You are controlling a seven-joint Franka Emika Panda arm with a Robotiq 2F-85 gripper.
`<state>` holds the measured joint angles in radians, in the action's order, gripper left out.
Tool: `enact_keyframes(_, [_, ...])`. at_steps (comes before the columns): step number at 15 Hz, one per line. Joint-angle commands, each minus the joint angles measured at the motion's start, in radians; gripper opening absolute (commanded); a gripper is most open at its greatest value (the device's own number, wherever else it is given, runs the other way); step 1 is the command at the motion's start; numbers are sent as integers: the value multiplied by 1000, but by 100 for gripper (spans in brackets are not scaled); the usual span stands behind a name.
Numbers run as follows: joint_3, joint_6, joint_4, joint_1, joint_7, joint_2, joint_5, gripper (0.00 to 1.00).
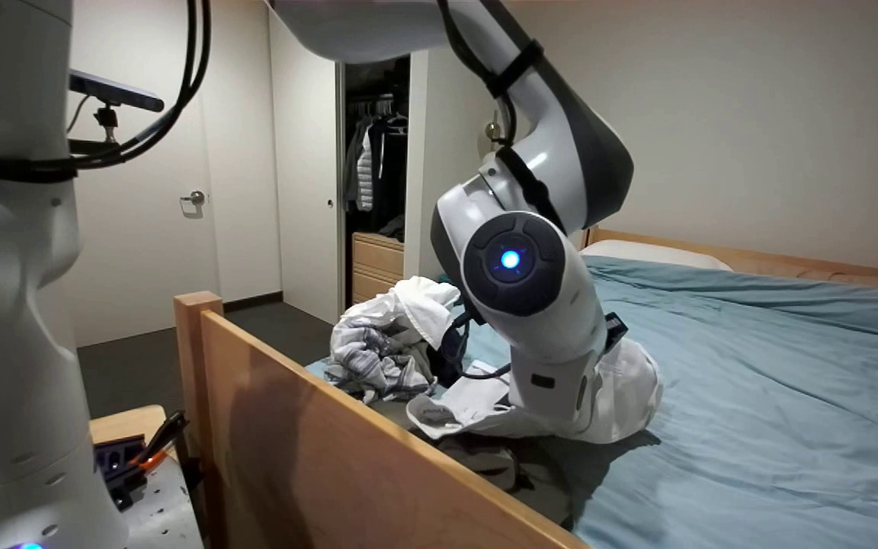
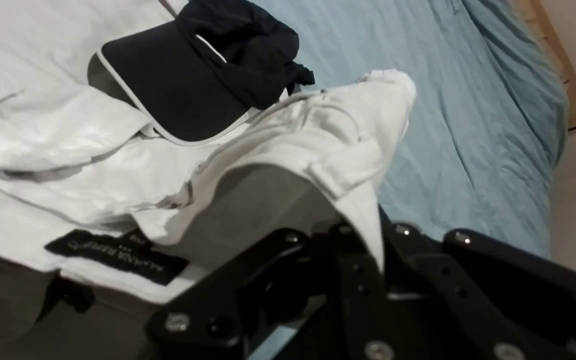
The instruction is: Unfold the white short then move the black cap to the left
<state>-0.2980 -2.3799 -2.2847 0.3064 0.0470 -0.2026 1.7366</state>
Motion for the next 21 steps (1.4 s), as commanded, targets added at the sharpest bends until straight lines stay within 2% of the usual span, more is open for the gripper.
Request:
enact_keyframes(1, [-7,112,77,23,-45,-106,20,13])
enact_keyframes(2, [-4,135,92,23,-60,-137,26,31])
enact_keyframes(8, [14,278,152,28,-113,-279,12,69])
enact_keyframes(13, [4,286,173,31,-127,-304,15,98])
enact_keyframes(16, [-25,296,159,61,-132,-279,17,100])
enact_keyframes(21, [-95,376,157,153,-143,-256,2,100])
